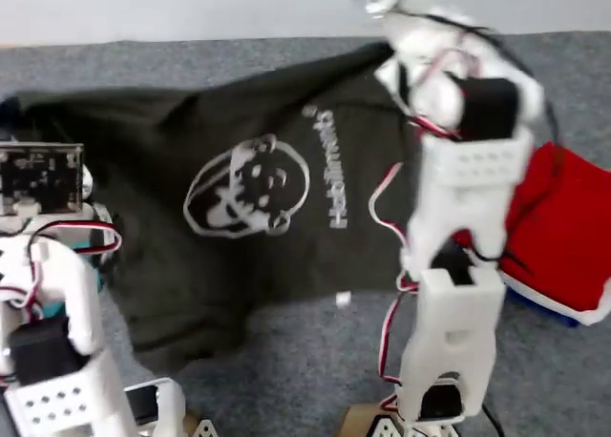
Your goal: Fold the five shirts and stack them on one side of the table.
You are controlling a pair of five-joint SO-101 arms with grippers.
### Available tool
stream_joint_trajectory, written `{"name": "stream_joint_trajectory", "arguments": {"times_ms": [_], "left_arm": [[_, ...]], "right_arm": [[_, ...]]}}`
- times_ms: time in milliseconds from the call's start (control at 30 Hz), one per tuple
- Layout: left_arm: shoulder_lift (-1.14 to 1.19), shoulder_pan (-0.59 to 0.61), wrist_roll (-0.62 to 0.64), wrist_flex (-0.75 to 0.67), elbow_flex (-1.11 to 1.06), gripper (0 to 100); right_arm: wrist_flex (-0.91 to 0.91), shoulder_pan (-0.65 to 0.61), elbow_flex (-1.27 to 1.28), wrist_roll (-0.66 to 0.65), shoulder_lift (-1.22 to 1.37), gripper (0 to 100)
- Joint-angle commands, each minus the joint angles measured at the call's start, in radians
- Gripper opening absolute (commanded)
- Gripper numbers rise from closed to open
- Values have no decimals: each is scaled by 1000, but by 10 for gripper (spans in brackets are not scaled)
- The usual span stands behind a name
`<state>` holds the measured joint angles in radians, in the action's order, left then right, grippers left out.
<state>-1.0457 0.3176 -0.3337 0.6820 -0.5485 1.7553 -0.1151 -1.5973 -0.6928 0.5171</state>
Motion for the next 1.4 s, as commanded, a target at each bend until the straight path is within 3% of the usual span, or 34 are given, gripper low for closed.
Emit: {"name": "stream_joint_trajectory", "arguments": {"times_ms": [0, 133, 267, 467, 1000, 1167, 1367], "left_arm": [[46, -55, -71, -25, 209, 5], [152, -54, -92, 11, 427, 5], [239, -61, -97, 181, 607, 5], [270, -61, -97, 327, 739, 5], [276, -52, -120, 427, 1211, 5], [276, -52, -209, 420, 1282, 5], [278, -54, -238, 476, 1251, 5]], "right_arm": [[27, 71, -43, -8, -170, 11], [-21, 90, -34, -55, -295, 11], [-27, 61, -12, -178, -364, 12], [2, 61, -6, -230, -424, 12], [41, 378, 0, -235, -727, 12], [41, 472, 160, -281, -843, 12], [38, 461, 545, -370, -1004, 12]]}}
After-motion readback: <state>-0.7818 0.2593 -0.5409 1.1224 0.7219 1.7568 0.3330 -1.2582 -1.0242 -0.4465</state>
